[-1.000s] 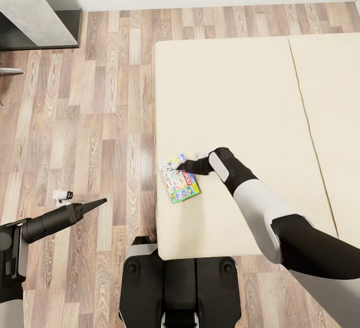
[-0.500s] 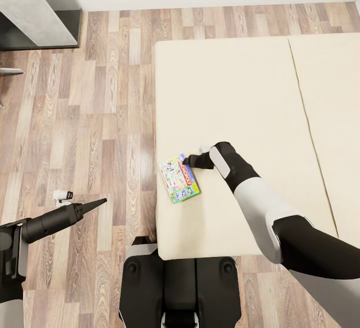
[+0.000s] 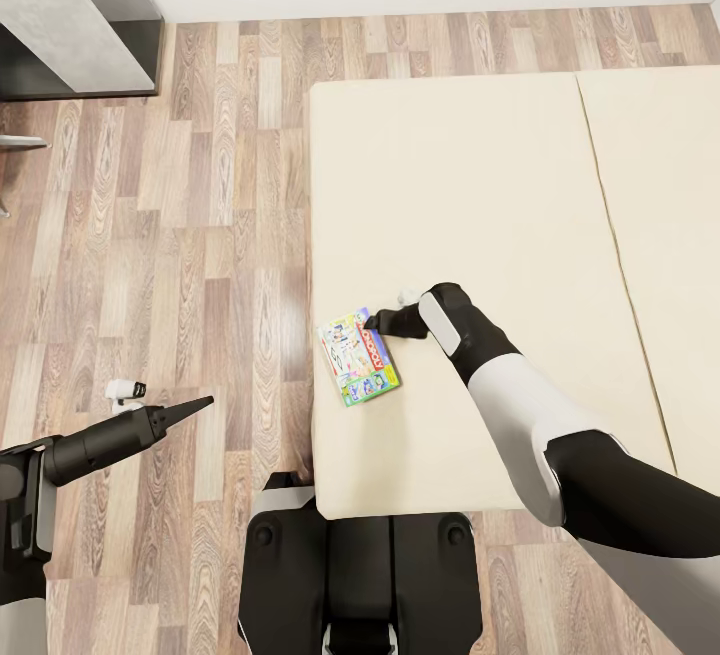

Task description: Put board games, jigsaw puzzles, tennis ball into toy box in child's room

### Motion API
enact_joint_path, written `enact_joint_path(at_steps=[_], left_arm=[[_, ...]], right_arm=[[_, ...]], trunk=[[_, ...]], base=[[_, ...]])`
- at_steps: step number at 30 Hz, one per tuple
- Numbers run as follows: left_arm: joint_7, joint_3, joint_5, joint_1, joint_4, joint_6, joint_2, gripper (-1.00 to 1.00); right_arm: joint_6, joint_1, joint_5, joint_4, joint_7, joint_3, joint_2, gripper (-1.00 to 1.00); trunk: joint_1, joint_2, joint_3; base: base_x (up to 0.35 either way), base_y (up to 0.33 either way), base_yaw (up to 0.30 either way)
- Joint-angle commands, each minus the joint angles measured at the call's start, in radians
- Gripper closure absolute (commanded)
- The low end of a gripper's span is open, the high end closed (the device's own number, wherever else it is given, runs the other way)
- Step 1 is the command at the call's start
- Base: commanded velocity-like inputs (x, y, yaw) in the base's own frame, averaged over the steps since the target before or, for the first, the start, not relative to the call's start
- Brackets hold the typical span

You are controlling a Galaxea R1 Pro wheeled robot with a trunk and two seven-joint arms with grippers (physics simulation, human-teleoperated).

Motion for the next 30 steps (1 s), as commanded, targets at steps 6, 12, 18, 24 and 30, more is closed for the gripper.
enact_joint_path(at_steps=[6, 12, 18, 24, 30], left_arm=[[-0.008, 0.001, -0.008, 0.0, -0.001, 0.01, 0.001, -1.0], [-0.008, 0.001, -0.008, 0.0, -0.001, 0.01, 0.001, -1.0], [-0.008, 0.001, -0.008, 0.0, -0.001, 0.011, 0.001, -1.0], [-0.008, 0.001, -0.008, 0.0, -0.001, 0.011, 0.001, -1.0], [-0.008, 0.001, -0.008, 0.0, -0.001, 0.011, 0.001, -1.0]], right_arm=[[0.02, 0.0, -0.008, 0.002, 0.027, 0.002, 0.0, -1.0], [0.024, 0.0, -0.008, 0.002, 0.078, 0.002, 0.0, -1.0], [0.024, 0.0, -0.007, 0.002, 0.086, 0.002, 0.0, -1.0], [0.023, 0.0, -0.006, 0.002, 0.088, 0.002, 0.0, -1.0], [0.023, 0.0, -0.007, 0.0, 0.09, 0.002, 0.0, -1.0]], trunk=[[0.001, -0.002, -0.001], [0.001, -0.002, -0.001], [0.001, -0.002, -0.001], [0.001, -0.002, -0.001], [0.001, -0.002, -0.001]], base=[[0.0, 0.0, 0.0], [0.0, 0.0, 0.0], [0.0, 0.0, 0.0], [0.0, 0.0, 0.0], [0.0, 0.0, 0.0]])
